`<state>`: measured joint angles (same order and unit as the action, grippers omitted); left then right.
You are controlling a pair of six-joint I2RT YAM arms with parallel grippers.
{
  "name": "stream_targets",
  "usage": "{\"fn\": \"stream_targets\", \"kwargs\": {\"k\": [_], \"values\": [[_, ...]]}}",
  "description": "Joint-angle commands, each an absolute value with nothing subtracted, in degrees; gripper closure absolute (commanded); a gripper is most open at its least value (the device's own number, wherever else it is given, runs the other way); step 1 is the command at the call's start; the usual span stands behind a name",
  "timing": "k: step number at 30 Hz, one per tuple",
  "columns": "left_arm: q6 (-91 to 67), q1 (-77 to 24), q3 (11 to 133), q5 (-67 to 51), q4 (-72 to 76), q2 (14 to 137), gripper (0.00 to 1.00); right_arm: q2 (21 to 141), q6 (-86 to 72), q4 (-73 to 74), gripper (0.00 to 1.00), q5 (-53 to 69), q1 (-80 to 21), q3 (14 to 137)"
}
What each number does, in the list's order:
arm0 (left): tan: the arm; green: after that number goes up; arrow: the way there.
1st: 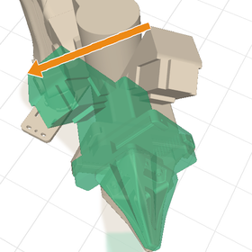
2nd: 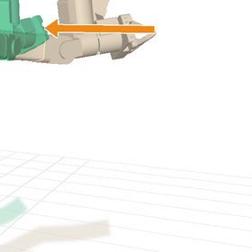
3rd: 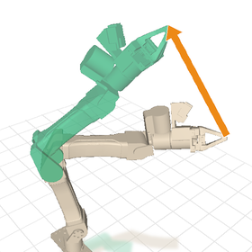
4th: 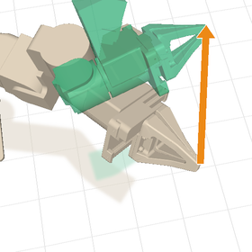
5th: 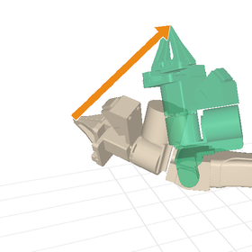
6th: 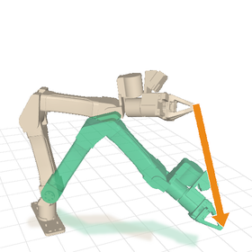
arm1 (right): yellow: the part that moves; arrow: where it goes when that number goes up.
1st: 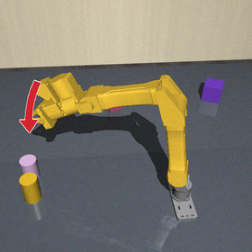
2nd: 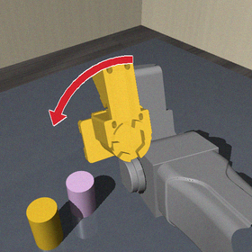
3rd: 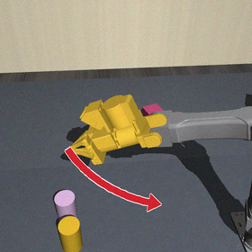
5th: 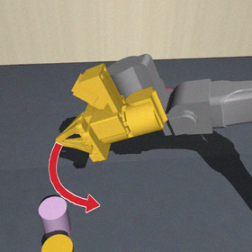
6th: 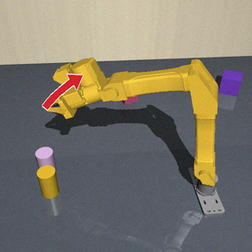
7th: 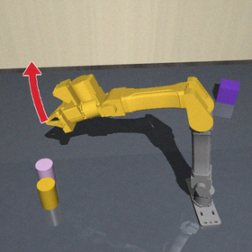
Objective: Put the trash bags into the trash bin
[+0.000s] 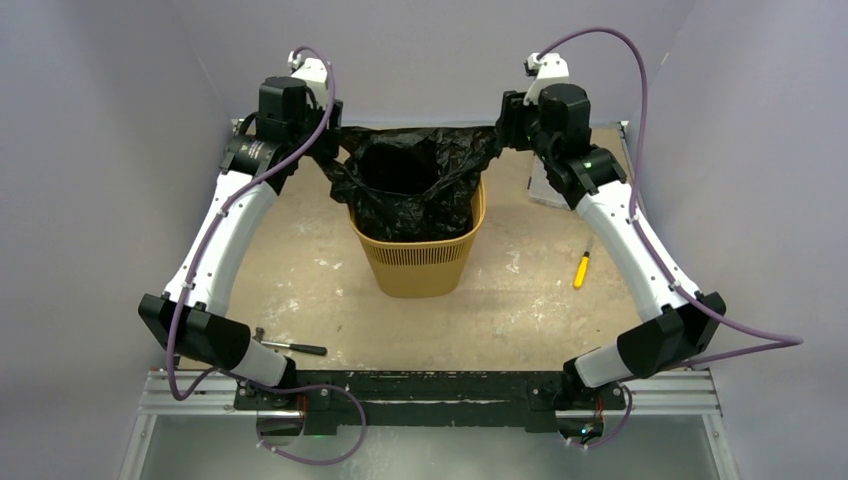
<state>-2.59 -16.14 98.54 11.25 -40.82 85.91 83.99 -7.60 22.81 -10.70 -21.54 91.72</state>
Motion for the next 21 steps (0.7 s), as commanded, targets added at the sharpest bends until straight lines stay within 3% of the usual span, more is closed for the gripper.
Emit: {"fn": "stream_targets", "kwargs": {"k": [1, 5, 9, 16, 21], "values": [[-2.3, -15.7, 99.6, 8.0, -38.9, 84.7, 0.43, 82.9, -8.3, 20.7, 0.44, -5.3, -21.0, 93.4], [-1.5, -15.6, 99.1, 3.8, -37.9, 85.8, 0.63, 83.5, -8.7, 19.8, 0.54, -1.3, -20.3, 92.6], [-1.4, -15.2, 98.9, -0.4, -37.9, 87.9, 0.72, 84.2, -10.0, 19.9, 0.57, 2.5, -18.8, 92.4], [-3.4, -14.1, 99.4, -3.5, -39.1, 88.8, 0.43, 83.1, -13.0, 19.4, 0.44, 8.5, -16.1, 91.4], [-4.3, -12.7, 100.9, -5.7, -37.8, 87.1, 0.36, 82.1, -13.1, 19.0, 0.43, 12.3, -15.7, 90.8]]}}
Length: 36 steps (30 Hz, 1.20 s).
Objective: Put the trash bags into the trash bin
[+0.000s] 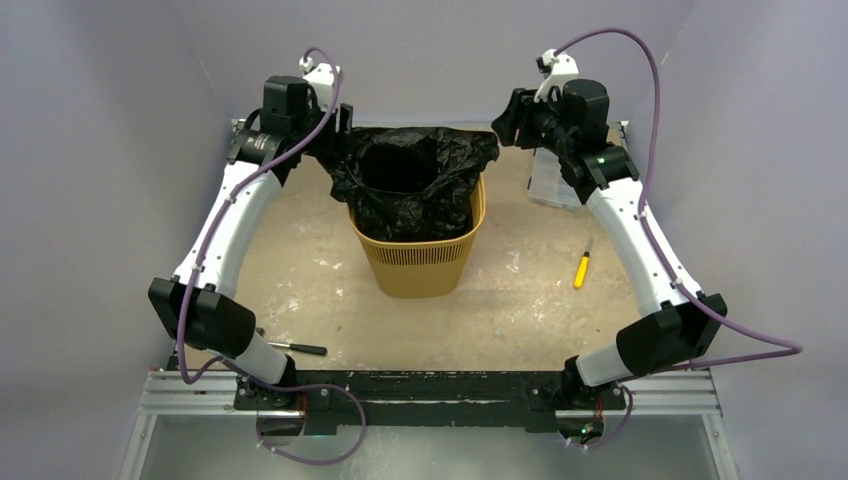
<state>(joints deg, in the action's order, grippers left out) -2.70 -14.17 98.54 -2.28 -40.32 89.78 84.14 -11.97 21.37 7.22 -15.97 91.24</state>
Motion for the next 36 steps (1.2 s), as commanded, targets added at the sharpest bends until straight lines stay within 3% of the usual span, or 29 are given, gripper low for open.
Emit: {"fn": "stream_targets", "kwargs": {"k": [1, 11, 21, 27, 31, 36], "values": [[-4.5, -12.1, 101.4, -7.9, -37.3, 86.9, 0.31, 81.9, -13.1, 19.0, 0.43, 12.6, -15.7, 90.7], [-4.8, -9.9, 104.4, -17.0, -38.8, 87.8, 0.3, 81.3, -13.6, 18.5, 0.42, 13.1, -15.5, 88.9], [-2.6, -9.7, 98.3, -14.7, -35.9, 87.8, 0.55, 81.5, -20.2, 17.4, 0.4, 15.9, -13.8, 86.8], [-3.1, -9.7, 94.4, -15.5, -31.8, 86.7, 0.79, 83.6, -22.2, 17.7, 0.41, 21.0, -12.9, 84.7], [-3.1, -9.7, 91.7, -15.4, -29.7, 85.4, 0.87, 82.8, -23.7, 14.1, 0.51, 21.7, -12.9, 81.0], [-4.4, -9.6, 87.8, -16.7, -28.0, 85.7, 0.93, 83.6, -23.6, 13.6, 0.79, 20.6, -12.9, 79.9]]}}
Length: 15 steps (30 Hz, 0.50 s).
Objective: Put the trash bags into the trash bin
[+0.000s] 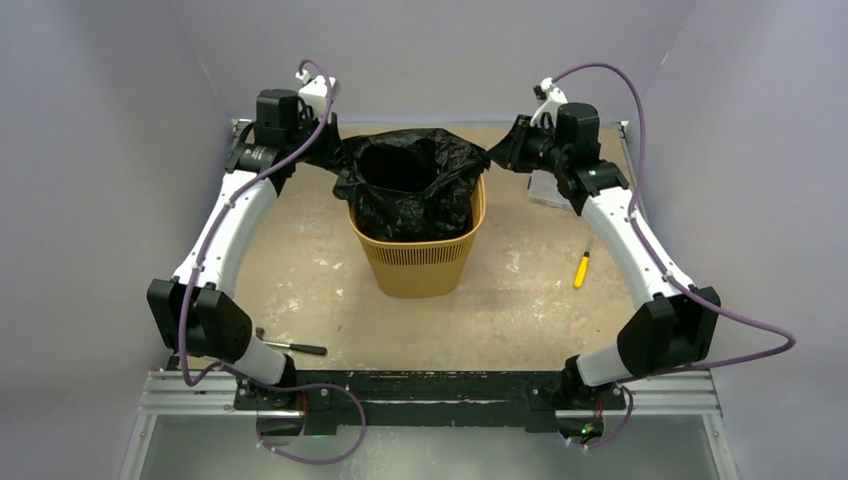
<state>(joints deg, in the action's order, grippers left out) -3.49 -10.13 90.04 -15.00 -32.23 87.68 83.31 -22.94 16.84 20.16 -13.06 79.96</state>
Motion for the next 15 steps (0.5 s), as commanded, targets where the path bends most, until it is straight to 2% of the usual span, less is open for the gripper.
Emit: {"fn": "stream_targets", "kwargs": {"k": [1, 3, 6, 12, 15], "values": [[-4.8, -9.6, 87.0, -16.8, -27.5, 85.6, 0.95, 83.9, -23.3, 14.3, 0.83, 19.3, -12.9, 79.8], [-5.7, -9.6, 84.7, -17.1, -26.0, 85.2, 0.96, 84.6, -22.0, 15.9, 0.91, 16.9, -12.9, 79.9], [-6.9, -9.7, 82.2, -17.7, -24.0, 84.5, 0.98, 86.0, -19.9, 17.7, 0.96, 17.8, -12.9, 80.2], [-7.5, -9.6, 80.1, -17.3, -23.9, 83.7, 0.99, 85.3, -18.6, 18.0, 0.97, 18.3, -12.9, 78.5], [-7.2, -9.6, 82.1, -16.1, -26.1, 83.8, 0.9, 84.6, -18.3, 19.8, 0.92, 14.3, -12.9, 79.7]]}}
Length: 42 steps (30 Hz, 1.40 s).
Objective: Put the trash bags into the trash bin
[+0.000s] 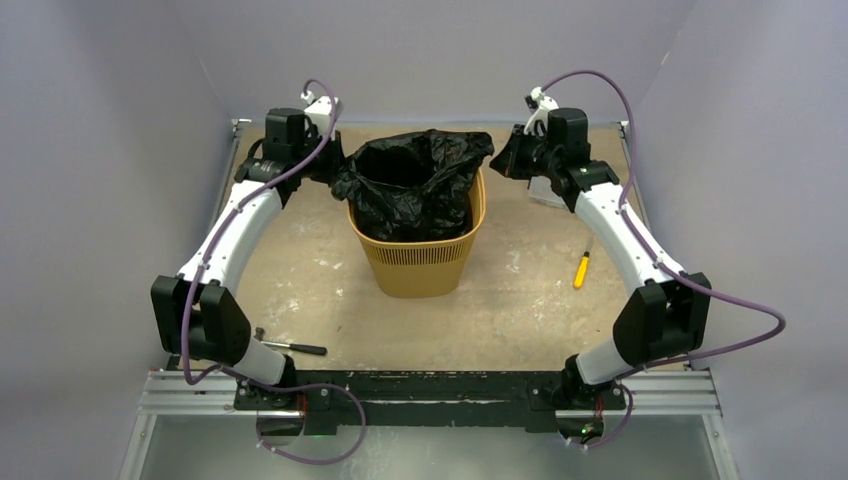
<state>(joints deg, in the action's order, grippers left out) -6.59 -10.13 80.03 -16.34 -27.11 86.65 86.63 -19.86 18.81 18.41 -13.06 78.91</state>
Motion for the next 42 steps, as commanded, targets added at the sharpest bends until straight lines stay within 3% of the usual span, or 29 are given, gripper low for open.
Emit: {"fn": "stream_targets", "kwargs": {"k": [1, 8, 12, 15, 20, 26, 32, 38, 42], "values": [[-7.1, -9.7, 82.7, -15.7, -26.2, 83.5, 0.87, 83.9, -18.4, 19.8, 0.9, 12.7, -12.9, 79.9], [-8.1, -9.6, 88.2, -11.6, -29.0, 82.6, 0.51, 74.8, -22.3, 15.4, 0.67, 3.2, -12.9, 77.0], [-9.7, -9.6, 89.4, -7.9, -29.1, 81.3, 0.42, 70.0, -24.4, 12.7, 0.55, 4.1, -12.9, 74.3], [-11.5, -9.6, 90.6, -5.6, -29.8, 80.8, 0.32, 67.6, -26.7, 10.4, 0.5, 11.2, -12.9, 72.9], [-12.9, -9.6, 93.2, -1.8, -31.8, 80.1, 0.28, 66.4, -30.9, 6.7, 0.44, 21.7, -12.9, 71.4], [-14.2, -9.6, 93.1, -0.2, -31.8, 77.7, 0.24, 68.7, -32.0, 8.2, 0.45, 30.0, -13.4, 73.0], [-17.6, -9.6, 89.8, -4.4, -30.0, 73.4, 0.2, 70.6, -28.9, 12.9, 0.44, 28.7, -16.1, 76.1], [-20.0, -9.6, 85.8, -5.5, -34.1, 69.0, 0.2, 73.2, -26.4, 18.6, 0.44, 16.9, -24.2, 81.5], [-21.1, -9.6, 83.7, -4.9, -36.2, 65.2, 0.26, 73.7, -27.5, 19.6, 0.44, 10.7, -25.8, 82.3]]}}
